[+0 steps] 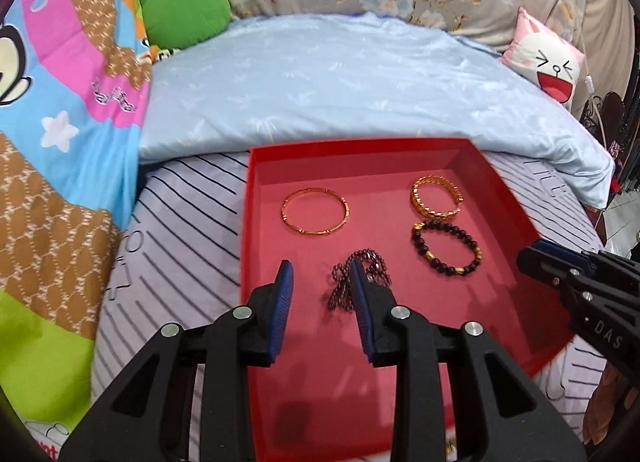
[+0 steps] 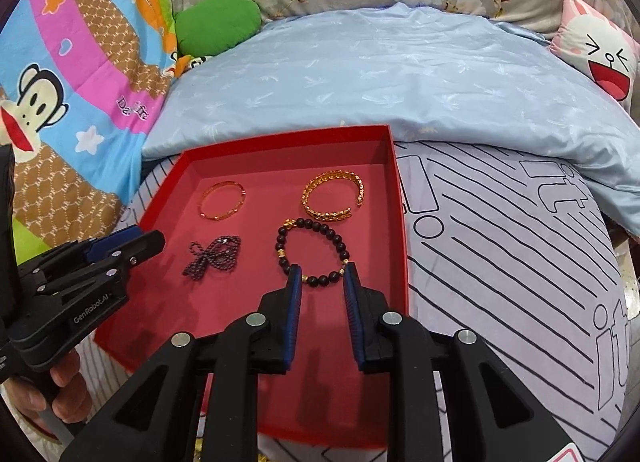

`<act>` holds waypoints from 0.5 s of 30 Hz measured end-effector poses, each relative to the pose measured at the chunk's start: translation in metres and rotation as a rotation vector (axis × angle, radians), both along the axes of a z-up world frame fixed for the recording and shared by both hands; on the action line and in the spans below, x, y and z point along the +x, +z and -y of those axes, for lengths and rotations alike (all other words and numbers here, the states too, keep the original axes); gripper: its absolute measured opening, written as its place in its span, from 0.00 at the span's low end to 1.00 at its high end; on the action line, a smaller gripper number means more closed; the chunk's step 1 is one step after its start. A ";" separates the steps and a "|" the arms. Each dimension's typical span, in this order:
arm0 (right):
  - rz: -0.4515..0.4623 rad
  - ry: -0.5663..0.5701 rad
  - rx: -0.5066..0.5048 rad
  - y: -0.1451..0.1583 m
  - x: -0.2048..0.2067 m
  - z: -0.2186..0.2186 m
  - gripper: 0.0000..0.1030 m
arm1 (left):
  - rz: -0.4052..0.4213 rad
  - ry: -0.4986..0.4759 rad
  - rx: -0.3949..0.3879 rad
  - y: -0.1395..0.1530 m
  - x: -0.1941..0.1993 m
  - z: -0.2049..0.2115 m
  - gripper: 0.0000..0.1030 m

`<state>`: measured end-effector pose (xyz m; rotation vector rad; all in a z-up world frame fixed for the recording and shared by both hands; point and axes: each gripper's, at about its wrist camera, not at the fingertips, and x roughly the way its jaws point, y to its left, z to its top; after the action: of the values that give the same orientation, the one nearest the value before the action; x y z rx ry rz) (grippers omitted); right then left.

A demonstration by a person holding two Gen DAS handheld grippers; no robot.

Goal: Organize jewelry
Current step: 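Return both tools to the pile and grasp a small gold ring with the left tool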

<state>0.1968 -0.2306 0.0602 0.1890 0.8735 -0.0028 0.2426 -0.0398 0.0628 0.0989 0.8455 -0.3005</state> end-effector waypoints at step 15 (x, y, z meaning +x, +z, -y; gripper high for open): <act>0.008 0.010 0.007 0.000 -0.109 -0.031 0.28 | 0.046 0.018 -0.014 0.009 -0.113 -0.038 0.28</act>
<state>0.0877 -0.1999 0.0599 0.1914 0.8668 0.0100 0.1299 -0.0014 0.0717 0.0852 0.7985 -0.2865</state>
